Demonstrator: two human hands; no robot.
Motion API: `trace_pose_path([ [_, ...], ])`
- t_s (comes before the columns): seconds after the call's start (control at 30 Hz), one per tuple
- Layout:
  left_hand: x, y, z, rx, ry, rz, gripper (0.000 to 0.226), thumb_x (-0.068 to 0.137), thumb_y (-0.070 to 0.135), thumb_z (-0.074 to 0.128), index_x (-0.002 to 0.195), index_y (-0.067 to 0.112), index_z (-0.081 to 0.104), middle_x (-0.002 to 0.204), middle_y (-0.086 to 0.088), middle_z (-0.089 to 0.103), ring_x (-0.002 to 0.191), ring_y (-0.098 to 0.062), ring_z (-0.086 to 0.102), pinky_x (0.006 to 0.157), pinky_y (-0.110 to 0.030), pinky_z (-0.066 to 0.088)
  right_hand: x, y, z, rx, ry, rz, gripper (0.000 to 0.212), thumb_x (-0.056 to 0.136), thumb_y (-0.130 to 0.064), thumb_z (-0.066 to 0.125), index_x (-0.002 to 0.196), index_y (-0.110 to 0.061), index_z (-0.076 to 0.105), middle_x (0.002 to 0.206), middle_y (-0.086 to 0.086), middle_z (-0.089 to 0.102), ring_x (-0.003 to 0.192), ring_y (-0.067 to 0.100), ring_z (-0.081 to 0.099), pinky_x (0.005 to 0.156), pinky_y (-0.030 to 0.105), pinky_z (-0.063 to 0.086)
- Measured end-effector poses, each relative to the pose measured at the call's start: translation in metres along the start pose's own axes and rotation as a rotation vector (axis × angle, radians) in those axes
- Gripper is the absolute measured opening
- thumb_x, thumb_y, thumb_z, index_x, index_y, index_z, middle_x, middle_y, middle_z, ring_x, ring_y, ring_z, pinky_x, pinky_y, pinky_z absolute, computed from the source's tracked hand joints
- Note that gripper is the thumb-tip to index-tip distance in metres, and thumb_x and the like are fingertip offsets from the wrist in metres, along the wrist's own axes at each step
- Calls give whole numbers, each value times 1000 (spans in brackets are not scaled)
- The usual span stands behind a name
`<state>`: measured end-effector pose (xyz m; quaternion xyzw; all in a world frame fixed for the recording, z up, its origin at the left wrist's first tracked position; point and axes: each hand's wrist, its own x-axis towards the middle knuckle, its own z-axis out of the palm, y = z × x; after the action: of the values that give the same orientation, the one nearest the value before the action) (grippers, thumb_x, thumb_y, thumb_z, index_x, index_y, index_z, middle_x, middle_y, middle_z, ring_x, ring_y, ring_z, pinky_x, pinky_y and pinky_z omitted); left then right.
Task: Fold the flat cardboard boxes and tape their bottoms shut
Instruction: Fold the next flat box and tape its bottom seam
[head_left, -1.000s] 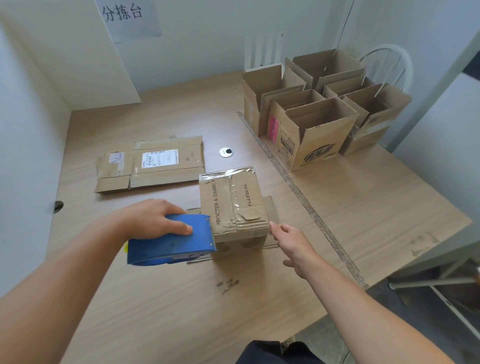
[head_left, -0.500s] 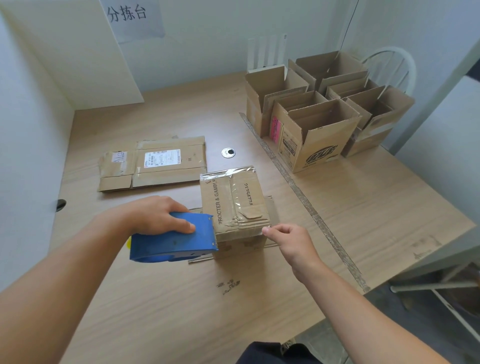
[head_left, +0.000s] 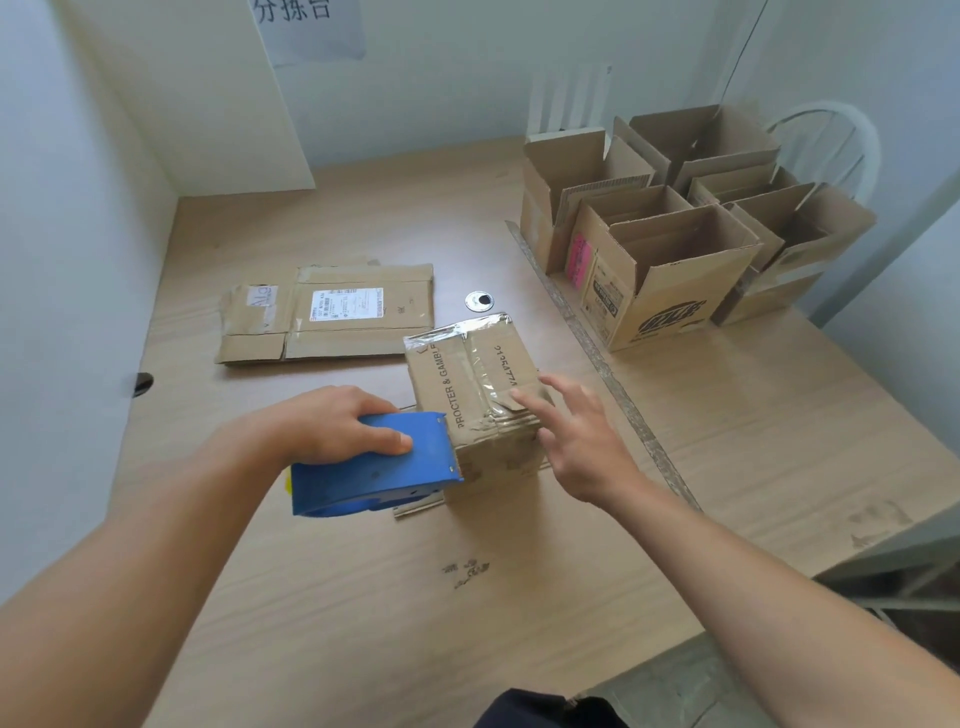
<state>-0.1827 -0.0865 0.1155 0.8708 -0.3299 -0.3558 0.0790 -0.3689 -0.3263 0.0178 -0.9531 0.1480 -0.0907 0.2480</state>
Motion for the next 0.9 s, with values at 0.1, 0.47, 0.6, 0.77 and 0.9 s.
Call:
trace_pose_path([
  [0.1,2,-2,2,-30,3,-8,25,87,59,61,109,47,67,102,16,68,93,-6,63,85,-33,50,15,12,-9,46,-60,-31,42,95,-15,62,135,-28,59,150,-1,40,143,27,28,114,49,30],
  [0.47,2,-10,8,-146,2,0,29,66,71,54,91,59,62,97,21,67,92,-3,62,80,-30,47,79,31,-42,-103,-456,-192,82,90,-32,71,148,-55,18,164,-15,2,152,14,0,123,39,9],
  [0.6,1,-11,11,-194,-12,6,16,70,68,57,86,66,59,97,24,67,92,-1,62,80,-29,47,64,48,-21,-134,-361,-290,71,98,-30,57,148,-43,9,161,-13,4,152,23,15,123,39,17],
  [0.77,-3,-11,17,-243,2,1,26,68,68,55,93,62,61,98,23,68,94,-2,64,88,-31,49,59,52,-10,-140,-287,-336,76,100,-29,55,150,-33,-2,161,-10,-3,152,20,9,120,43,23],
  [0.9,-7,-11,17,-267,20,7,24,69,65,57,93,62,61,99,24,69,95,-1,64,86,-27,49,64,43,-24,-497,-336,-430,85,92,-64,39,154,-40,-15,163,-10,-24,150,24,-23,120,53,8],
])
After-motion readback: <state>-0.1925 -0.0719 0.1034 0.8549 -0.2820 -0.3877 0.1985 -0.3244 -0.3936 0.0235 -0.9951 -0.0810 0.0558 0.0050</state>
